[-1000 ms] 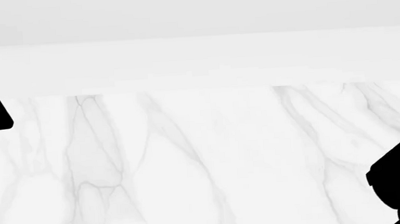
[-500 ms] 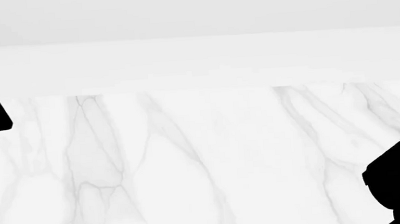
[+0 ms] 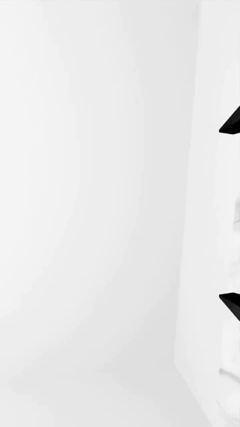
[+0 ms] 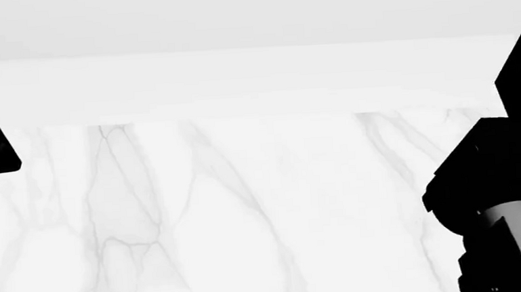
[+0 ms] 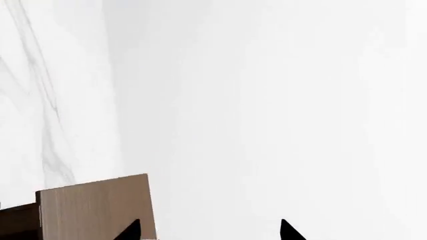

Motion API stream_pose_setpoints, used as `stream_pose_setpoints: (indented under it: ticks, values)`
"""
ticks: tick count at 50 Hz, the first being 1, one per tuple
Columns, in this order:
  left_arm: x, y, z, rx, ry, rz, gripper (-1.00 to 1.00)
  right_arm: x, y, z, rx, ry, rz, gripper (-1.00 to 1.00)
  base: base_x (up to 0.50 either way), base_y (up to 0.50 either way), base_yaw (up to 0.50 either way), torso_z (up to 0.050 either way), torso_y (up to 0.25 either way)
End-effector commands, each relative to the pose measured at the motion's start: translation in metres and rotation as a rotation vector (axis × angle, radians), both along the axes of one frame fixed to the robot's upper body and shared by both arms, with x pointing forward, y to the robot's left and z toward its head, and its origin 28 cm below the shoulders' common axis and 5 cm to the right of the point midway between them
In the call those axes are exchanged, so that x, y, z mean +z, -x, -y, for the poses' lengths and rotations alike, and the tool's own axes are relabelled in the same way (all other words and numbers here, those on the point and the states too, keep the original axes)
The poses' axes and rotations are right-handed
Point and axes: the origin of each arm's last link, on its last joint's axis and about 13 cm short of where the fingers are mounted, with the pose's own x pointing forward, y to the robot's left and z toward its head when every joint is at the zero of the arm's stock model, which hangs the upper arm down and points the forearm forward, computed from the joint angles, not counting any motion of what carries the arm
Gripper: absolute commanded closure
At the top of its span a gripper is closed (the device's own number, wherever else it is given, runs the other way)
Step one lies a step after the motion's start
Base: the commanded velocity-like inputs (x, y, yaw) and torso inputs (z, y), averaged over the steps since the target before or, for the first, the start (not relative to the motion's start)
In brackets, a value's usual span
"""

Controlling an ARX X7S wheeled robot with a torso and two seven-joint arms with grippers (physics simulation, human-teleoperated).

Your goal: Pick up the book on the left and place it on top of the shelf.

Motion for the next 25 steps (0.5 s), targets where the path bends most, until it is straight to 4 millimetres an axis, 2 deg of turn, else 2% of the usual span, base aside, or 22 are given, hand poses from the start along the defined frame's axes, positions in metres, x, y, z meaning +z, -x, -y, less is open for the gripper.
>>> stream_pose_setpoints:
  ticks: [1,13,18,19,21,24,25]
  values:
    - [-0.001,0.0,-0.001,0.002,0.004,-0.001,-1.0,0.021,-0.017,-0.022,0.177,0.041,0.067,-1.0,0.0,0.0,0.0,0.0,0.0]
    - [-0.002,-0.001,-0.001,0.002,0.005,-0.001,-1.0,0.019,-0.02,-0.025,0.211,0.03,0.087,-1.0,0.0,0.0,0.0,0.0,0.0]
    - [-0.001,-0.001,-0.001,0.001,0.004,-0.001,-1.0,0.019,-0.029,-0.035,0.31,-0.193,0.211,-1.0,0.0,0.0,0.0,0.0,0.0]
    - [-0.001,-0.001,-0.001,0.001,0.004,0.0,-1.0,0.015,-0.032,-0.039,0.356,-0.315,0.251,-1.0,0.0,0.0,0.0,0.0,0.0]
    - [-0.002,-0.001,-0.001,0.001,0.004,0.0,-1.0,0.01,-0.035,-0.042,0.407,-0.37,0.292,-1.0,0.0,0.0,0.0,0.0,0.0]
    - [-0.002,0.0,-0.001,0.001,0.003,-0.002,-1.0,0.002,-0.039,-0.048,0.497,-0.563,0.358,-1.0,0.0,0.0,0.0,0.0,0.0]
    - [-0.003,-0.001,0.0,0.0,0.001,-0.004,-1.0,-0.002,-0.039,-0.051,0.514,-0.701,0.378,-1.0,0.0,0.0,0.0,0.0,0.0]
